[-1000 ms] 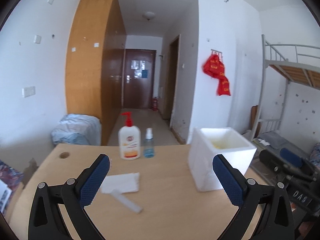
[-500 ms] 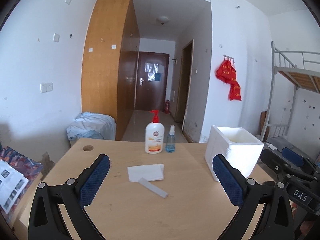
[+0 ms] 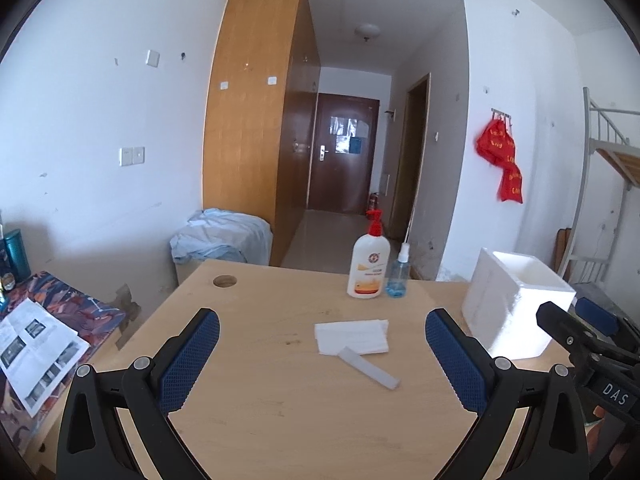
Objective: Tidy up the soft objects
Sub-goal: 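Withdraw both tools from the foam box toward the white tissue and strip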
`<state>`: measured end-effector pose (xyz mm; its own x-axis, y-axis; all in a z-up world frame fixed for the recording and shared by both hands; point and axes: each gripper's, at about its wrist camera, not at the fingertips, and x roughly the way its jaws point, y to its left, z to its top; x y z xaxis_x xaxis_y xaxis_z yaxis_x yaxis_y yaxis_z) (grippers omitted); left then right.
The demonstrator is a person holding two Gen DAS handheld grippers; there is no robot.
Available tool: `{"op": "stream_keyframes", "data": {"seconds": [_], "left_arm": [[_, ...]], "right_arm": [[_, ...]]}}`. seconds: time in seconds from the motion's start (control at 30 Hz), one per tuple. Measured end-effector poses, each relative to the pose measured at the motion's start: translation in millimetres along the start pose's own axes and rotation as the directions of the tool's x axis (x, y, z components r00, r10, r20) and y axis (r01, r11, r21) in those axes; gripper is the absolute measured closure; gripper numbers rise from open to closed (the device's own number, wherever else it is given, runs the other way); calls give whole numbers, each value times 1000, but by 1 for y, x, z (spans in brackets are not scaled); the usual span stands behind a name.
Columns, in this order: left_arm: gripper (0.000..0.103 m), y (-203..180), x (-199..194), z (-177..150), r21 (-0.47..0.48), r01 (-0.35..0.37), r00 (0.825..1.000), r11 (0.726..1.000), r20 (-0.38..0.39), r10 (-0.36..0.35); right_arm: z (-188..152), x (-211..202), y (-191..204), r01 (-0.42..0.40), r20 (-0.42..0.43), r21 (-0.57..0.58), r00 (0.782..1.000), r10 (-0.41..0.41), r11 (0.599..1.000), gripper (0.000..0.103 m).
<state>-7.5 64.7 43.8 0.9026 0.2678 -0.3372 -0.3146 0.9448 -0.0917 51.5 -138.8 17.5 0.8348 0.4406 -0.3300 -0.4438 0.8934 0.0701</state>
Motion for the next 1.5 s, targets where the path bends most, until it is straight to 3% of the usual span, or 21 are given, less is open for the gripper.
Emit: {"op": "stream_keyframes", "data": {"seconds": [0.6, 0.9, 1.13, 1.3, 1.5], "left_arm": [[0, 14, 87, -10, 8, -29, 990, 1000, -136, 30], [0, 11, 137, -19, 18, -17, 976, 1000, -216, 21], [0, 8, 179, -32, 11, -6, 956, 1000, -295, 9], [0, 6, 206, -42, 5, -2, 935, 1000, -354, 4], [0, -3, 231, -56, 27, 11, 906, 1000, -422, 1]], "right_arm": [[-3, 80, 10, -59, -129, -22, 990, 55, 998, 11], [-2, 128, 8, -84, -221, -12, 972, 79, 996, 11], [-2, 163, 6, -124, -284, -20, 952, 113, 992, 11], [-8, 187, 4, -119, -332, -50, 939, 95, 992, 11], [-18, 217, 0, -150, -410, -67, 905, 110, 986, 11]]}}
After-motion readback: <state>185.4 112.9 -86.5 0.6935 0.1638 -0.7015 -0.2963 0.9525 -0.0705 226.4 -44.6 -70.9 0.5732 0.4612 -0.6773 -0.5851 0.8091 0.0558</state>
